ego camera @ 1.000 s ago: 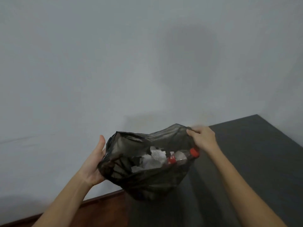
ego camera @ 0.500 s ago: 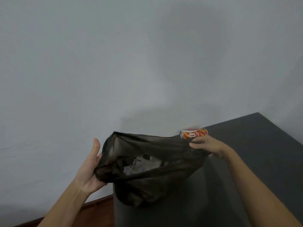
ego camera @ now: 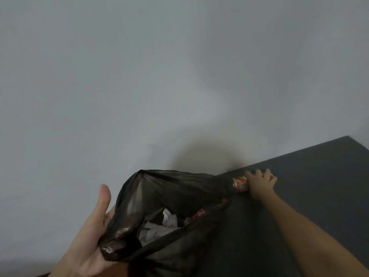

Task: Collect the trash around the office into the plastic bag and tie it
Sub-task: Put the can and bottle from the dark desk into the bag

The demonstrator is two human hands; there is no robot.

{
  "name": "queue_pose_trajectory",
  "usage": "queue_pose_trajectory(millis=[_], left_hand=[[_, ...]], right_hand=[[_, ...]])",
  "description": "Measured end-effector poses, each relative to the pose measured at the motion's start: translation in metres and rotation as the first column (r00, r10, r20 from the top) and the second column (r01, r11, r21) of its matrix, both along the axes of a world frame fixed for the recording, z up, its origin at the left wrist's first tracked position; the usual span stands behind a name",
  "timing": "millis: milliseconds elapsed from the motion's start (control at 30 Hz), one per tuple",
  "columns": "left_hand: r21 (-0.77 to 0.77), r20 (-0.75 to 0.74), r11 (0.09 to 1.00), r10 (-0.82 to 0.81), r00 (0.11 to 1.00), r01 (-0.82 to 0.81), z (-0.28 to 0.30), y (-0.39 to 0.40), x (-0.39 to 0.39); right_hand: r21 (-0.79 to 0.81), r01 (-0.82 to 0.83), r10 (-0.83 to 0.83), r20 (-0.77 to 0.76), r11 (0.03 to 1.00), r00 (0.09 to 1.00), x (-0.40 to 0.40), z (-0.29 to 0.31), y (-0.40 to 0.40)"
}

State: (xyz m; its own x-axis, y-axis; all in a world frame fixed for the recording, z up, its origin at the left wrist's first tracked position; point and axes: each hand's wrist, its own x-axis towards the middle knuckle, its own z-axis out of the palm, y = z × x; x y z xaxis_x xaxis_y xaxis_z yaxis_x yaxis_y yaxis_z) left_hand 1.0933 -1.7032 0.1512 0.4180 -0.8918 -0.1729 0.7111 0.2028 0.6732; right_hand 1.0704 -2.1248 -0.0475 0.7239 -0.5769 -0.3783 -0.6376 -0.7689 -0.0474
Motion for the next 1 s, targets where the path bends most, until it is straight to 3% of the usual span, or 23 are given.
queue_pose_trajectory(millis=[67,167,200,267,367,467,500,600,700,800,1000], left_hand=[[-0.046,-0.009,0.999,-0.020,1.000,0.020,0.002,-0.004,0.009],[-0.055,-0.031,0.996,-0.071,0.997,0.070,-0.007,-0.004,0.019],[-0.047,-0.030,0.996,-0.078,0.996,0.077,-0.013,-0.005,0.022],[-0.044,-0.036,0.996,-0.080,0.996,0.079,-0.016,-0.005,0.020],[-0.061,-0.005,0.994,-0.095,0.995,0.095,-0.006,-0.010,0.012],[-0.057,0.070,0.991,-0.118,0.991,0.122,0.010,-0.002,-0.001],[-0.086,0.035,0.984,-0.150,0.988,0.153,0.013,0.000,-0.004],[-0.141,0.065,0.977,-0.153,0.986,0.161,0.025,0.016,-0.017],[-0.209,0.077,0.963,-0.157,0.985,0.170,0.045,0.034,-0.033],[-0.275,0.129,0.945,-0.147,0.981,0.178,0.061,0.056,-0.049],[-0.342,0.207,0.901,-0.206,0.956,0.268,0.075,0.093,-0.086]], right_hand=[[0.094,0.064,-0.068,0.044,0.994,0.997,0.001,-0.001,0.002],[0.312,0.062,-0.183,0.375,0.948,0.909,-0.010,0.012,0.006],[0.310,-0.025,-0.147,0.516,0.950,0.844,-0.012,0.024,0.012],[0.141,-0.203,0.050,0.691,0.969,0.721,-0.019,0.058,0.042],[-0.063,-0.426,0.342,0.706,0.903,0.620,-0.023,0.121,0.125],[-0.018,-0.644,0.513,0.622,0.765,0.592,-0.030,0.143,0.203],[0.040,-0.690,0.528,0.612,0.722,0.588,-0.033,0.144,0.218],[0.220,-0.616,0.409,0.576,0.756,0.708,-0.061,0.145,0.247],[0.274,-0.440,0.335,0.356,0.855,0.872,-0.099,0.144,0.260],[0.238,-0.315,0.256,0.249,0.919,0.934,-0.140,0.144,0.266],[0.221,-0.132,0.077,0.241,0.966,0.967,-0.249,0.165,0.272]])
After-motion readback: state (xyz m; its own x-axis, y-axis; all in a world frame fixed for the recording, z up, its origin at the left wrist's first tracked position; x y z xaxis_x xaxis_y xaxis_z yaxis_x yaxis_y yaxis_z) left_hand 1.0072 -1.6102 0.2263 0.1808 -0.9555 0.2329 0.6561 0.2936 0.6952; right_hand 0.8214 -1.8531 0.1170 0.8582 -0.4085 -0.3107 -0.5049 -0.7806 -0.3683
